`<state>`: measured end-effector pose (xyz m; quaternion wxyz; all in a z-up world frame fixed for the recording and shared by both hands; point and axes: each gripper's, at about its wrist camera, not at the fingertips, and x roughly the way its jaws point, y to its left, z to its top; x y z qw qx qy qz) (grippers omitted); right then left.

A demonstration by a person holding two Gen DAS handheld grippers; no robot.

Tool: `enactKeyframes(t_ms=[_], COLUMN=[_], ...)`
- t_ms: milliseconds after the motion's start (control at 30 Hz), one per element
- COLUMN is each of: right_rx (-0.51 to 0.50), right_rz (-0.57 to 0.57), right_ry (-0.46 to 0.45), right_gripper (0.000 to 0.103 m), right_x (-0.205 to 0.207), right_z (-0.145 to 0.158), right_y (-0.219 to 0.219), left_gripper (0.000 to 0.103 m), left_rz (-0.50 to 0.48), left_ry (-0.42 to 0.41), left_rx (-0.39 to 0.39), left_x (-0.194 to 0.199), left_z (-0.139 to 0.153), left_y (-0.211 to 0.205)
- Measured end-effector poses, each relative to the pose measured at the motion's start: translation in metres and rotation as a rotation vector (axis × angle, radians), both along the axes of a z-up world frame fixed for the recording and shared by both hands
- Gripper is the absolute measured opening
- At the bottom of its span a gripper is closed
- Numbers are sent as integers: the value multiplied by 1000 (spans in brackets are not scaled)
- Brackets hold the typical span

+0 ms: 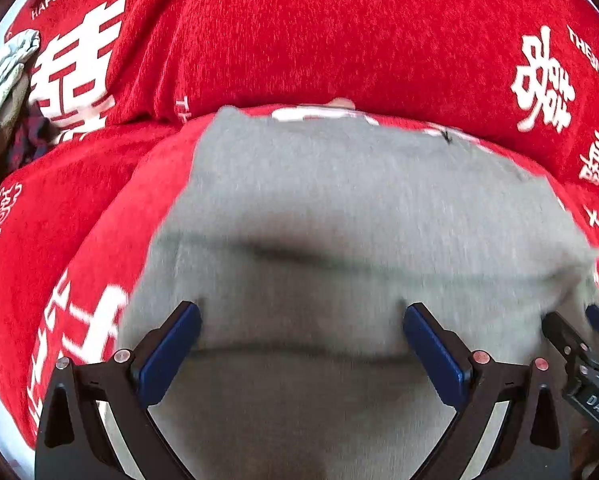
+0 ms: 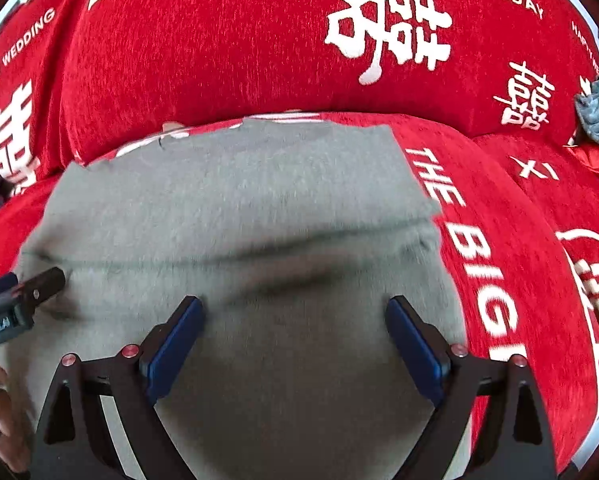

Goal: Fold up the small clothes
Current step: 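Move both open grippers over the sweater body toward its hem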

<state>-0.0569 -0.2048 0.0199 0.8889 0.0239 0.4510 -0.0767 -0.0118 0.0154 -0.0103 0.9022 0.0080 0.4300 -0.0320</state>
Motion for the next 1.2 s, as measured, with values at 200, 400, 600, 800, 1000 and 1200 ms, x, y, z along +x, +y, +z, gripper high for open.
enactKeyframes(t_ms=[200, 400, 600, 800, 1000, 1200], right_rx=[-43, -45, -55, -62, -113, -149], right_rz=[52, 196, 227, 372, 464, 434], right_ry=[-47, -99, -86, -107, -97, -87], right_gripper=[94, 94, 95, 95, 95, 95], right_x=[-37, -88, -122, -137, -147, -173], right_z=[0, -2, -3, 4, -11, -19], right_y=[14, 10, -1, 41, 41, 3], left_gripper=[102, 103, 102, 103, 103, 103], left_rz=[-49, -135, -124, -242, -217, -201], left_ry=[-46, -80, -62, -76, -58, -39], left_rx=[19, 38, 41, 80, 83, 65], left_x=[-41, -83, -107, -139, -149, -162], left_z=[-10, -14, -13, -17, -21, -31], left_y=[2, 18, 27, -5, 17, 41])
